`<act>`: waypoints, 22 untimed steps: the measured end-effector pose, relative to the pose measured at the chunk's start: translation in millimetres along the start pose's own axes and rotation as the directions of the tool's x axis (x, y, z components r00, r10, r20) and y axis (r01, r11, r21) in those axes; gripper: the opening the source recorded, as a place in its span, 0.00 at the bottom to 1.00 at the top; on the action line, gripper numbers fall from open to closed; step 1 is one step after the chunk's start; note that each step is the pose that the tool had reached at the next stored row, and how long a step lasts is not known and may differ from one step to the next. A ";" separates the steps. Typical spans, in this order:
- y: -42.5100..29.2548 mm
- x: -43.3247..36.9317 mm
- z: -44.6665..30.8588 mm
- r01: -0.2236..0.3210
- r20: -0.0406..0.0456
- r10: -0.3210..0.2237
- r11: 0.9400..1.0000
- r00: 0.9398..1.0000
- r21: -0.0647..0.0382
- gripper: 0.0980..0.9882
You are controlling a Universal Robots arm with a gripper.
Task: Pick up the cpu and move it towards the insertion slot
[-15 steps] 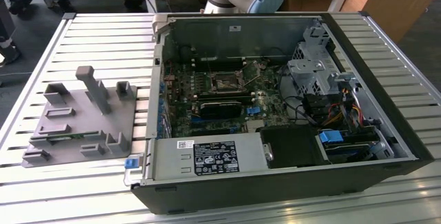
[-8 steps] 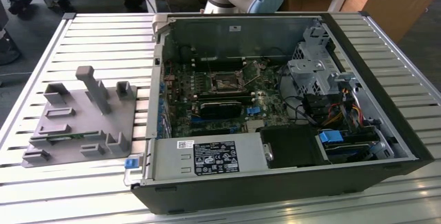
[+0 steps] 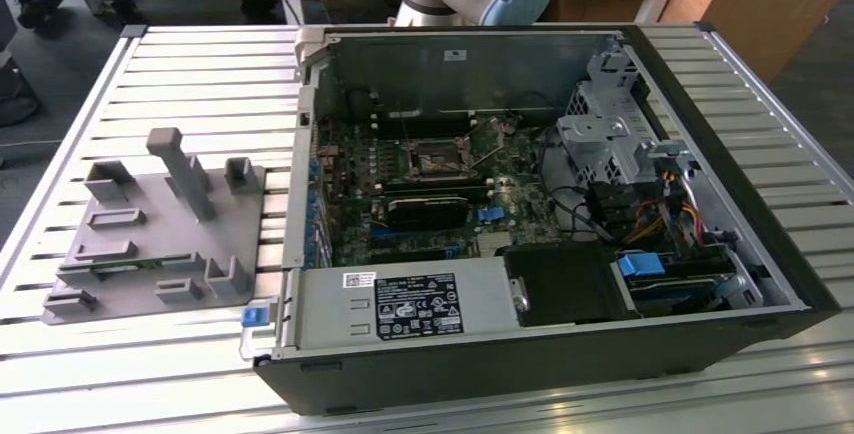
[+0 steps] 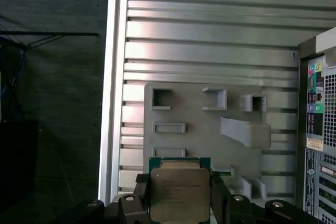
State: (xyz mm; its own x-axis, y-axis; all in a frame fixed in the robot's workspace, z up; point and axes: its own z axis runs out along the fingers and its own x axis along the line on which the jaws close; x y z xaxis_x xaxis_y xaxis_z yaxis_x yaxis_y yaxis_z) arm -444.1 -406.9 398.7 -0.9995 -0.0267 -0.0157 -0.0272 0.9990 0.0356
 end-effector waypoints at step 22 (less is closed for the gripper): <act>-0.7 -26.6 0.4 0.000 0.000 0.000 1.000 1.000 0.000 0.50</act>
State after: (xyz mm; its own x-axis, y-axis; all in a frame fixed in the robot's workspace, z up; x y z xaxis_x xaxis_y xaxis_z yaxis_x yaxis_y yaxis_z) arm -417.6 -406.8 398.7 -0.9995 -0.0266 -0.0156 -0.0272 0.9990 0.0356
